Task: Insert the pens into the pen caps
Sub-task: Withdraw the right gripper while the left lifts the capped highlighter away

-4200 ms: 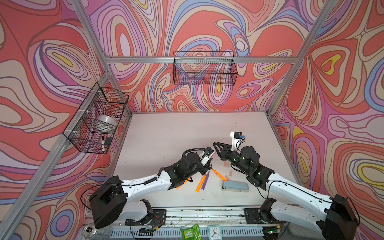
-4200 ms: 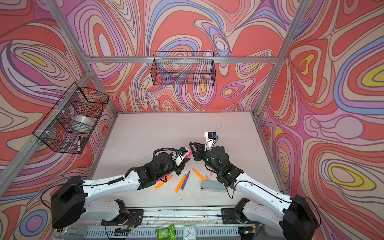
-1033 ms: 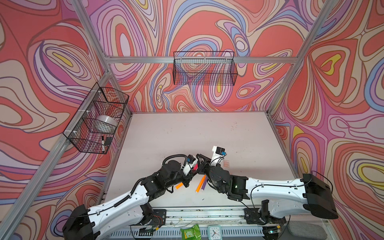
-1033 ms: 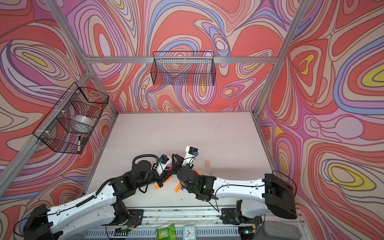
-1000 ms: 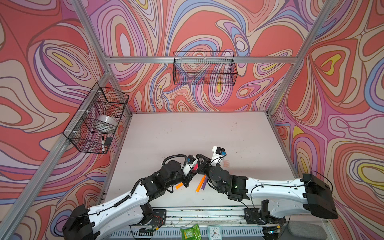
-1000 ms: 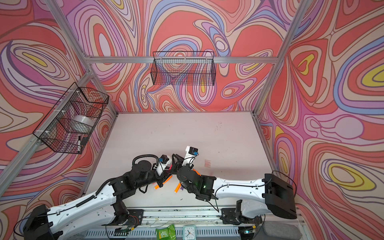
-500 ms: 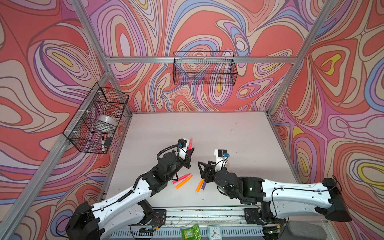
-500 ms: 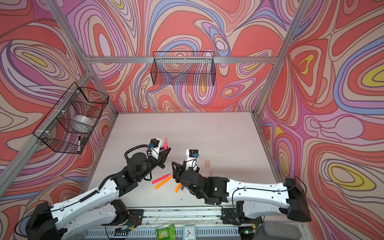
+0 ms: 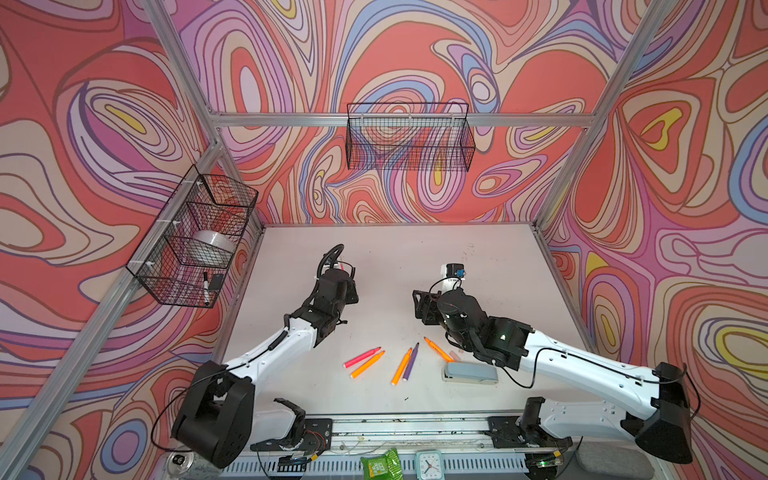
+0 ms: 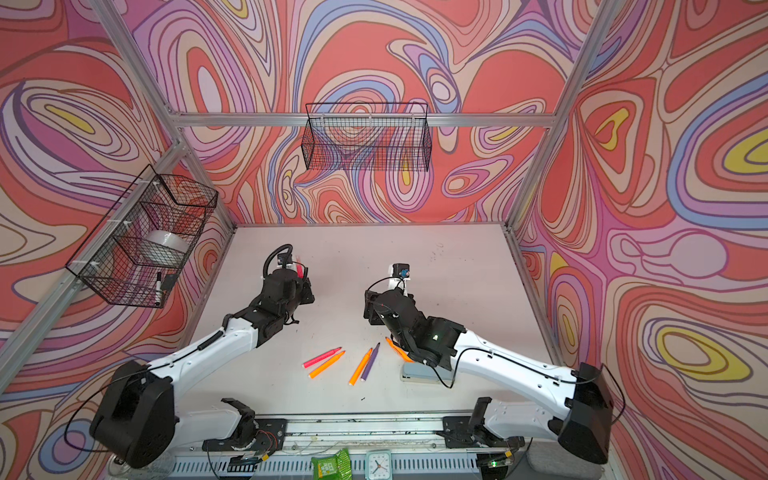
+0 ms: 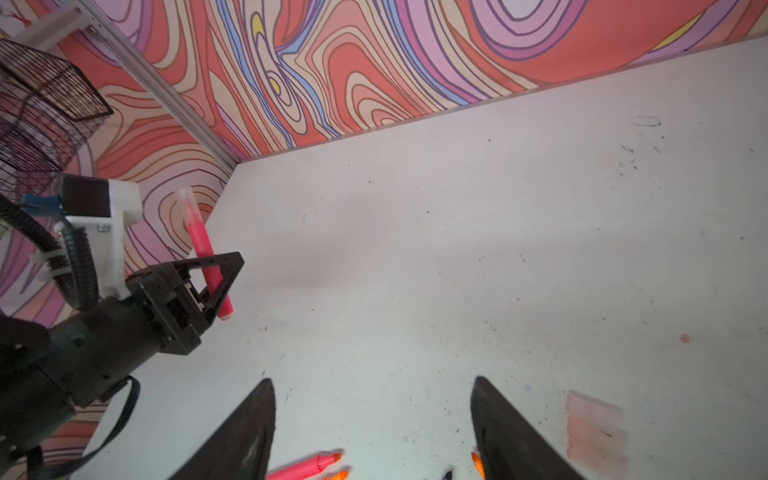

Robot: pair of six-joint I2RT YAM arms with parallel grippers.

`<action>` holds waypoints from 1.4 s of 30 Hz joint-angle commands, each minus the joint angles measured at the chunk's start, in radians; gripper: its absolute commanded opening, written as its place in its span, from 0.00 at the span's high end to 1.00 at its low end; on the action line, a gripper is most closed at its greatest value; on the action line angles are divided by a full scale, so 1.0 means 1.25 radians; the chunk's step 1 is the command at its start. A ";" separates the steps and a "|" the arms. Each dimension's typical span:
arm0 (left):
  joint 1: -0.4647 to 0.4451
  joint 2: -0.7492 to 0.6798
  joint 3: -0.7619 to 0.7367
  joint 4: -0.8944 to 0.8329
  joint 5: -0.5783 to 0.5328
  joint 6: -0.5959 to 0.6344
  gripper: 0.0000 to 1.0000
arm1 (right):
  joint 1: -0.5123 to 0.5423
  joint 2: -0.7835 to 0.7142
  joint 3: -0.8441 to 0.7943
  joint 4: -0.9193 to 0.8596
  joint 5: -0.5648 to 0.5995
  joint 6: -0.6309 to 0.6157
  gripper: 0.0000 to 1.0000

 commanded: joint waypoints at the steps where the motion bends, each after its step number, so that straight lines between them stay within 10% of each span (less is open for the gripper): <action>1: 0.021 0.083 0.073 -0.168 -0.006 -0.079 1.00 | -0.012 0.018 -0.034 0.024 -0.013 -0.038 0.24; 20: 0.048 0.407 0.369 -0.492 -0.031 -0.056 1.00 | -0.036 0.179 0.008 0.008 -0.042 -0.032 0.28; 42: 0.129 0.475 0.403 -0.531 0.041 -0.078 0.85 | -0.035 0.163 0.012 -0.008 -0.071 -0.019 0.30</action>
